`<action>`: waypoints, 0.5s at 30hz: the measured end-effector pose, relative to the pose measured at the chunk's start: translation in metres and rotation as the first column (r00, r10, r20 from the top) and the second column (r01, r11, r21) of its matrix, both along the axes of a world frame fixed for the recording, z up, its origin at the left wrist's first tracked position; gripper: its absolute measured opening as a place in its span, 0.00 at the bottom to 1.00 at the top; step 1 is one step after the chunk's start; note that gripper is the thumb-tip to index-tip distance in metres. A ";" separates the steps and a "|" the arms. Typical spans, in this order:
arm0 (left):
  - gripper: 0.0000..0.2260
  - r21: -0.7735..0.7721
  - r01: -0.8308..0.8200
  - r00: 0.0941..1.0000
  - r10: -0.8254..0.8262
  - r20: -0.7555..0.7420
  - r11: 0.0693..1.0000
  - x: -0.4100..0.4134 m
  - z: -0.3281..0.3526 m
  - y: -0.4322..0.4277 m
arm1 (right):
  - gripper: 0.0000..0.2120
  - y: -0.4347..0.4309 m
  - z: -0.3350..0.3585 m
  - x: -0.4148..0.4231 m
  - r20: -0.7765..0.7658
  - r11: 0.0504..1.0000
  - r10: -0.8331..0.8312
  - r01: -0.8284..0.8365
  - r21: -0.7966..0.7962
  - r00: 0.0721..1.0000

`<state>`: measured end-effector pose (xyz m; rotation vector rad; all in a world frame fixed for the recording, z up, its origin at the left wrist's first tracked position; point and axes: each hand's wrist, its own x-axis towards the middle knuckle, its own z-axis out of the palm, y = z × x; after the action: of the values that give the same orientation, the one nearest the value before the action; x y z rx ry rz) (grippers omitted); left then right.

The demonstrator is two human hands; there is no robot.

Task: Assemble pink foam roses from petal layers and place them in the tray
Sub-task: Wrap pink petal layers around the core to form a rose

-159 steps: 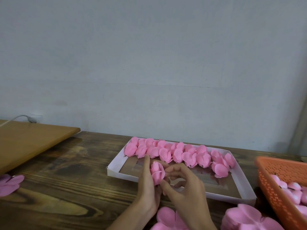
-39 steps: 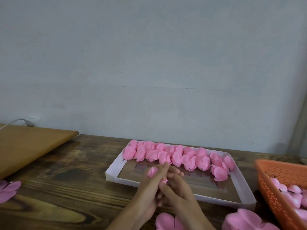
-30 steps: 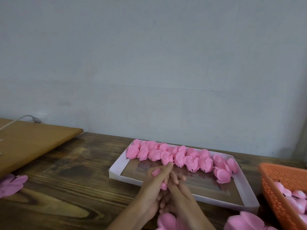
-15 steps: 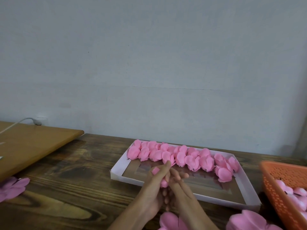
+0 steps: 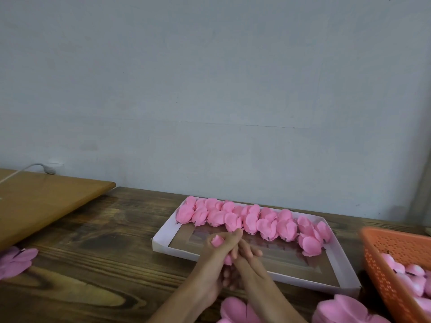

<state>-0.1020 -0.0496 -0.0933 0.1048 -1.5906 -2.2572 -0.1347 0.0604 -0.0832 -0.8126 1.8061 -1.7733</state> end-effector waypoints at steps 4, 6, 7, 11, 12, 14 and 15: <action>0.26 0.013 -0.115 0.992 0.115 -0.060 0.993 -0.003 0.003 0.002 | 0.12 0.011 -0.002 -0.002 -0.681 0.960 -0.114 0.258 0.112 0.723; 0.24 0.013 -0.254 0.965 0.254 -0.066 0.967 -0.006 0.004 0.000 | 0.04 0.012 -0.008 -0.008 -0.825 0.932 -0.216 0.361 -0.016 0.522; 0.23 -0.025 -0.332 0.941 0.329 -0.079 0.943 -0.008 0.002 -0.003 | 0.09 0.013 -0.006 -0.010 -0.836 0.907 -0.282 0.414 -0.073 0.471; 0.23 -0.319 -0.468 0.884 0.443 -0.152 0.824 -0.012 -0.006 -0.009 | 0.13 0.019 0.000 -0.019 -0.876 0.924 -0.307 0.337 -0.180 0.373; 0.22 -0.340 -0.467 0.884 0.439 -0.160 0.817 -0.014 -0.007 -0.009 | 0.14 0.019 0.000 -0.019 -0.903 0.947 -0.251 0.283 -0.154 0.348; 0.12 -0.335 -0.452 0.892 0.412 -0.185 0.827 -0.016 -0.010 -0.008 | 0.14 0.017 -0.001 -0.016 -0.940 0.960 -0.193 0.251 -0.122 0.282; 0.11 -0.341 -0.421 0.907 0.379 -0.186 0.840 -0.017 -0.012 -0.007 | 0.14 0.016 -0.002 -0.014 -0.943 0.961 -0.188 0.250 -0.119 0.275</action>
<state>-0.1194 -0.0567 -0.1050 0.1867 -1.7210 -1.5874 -0.1489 0.0767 -0.0849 -2.0028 2.7909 -1.3818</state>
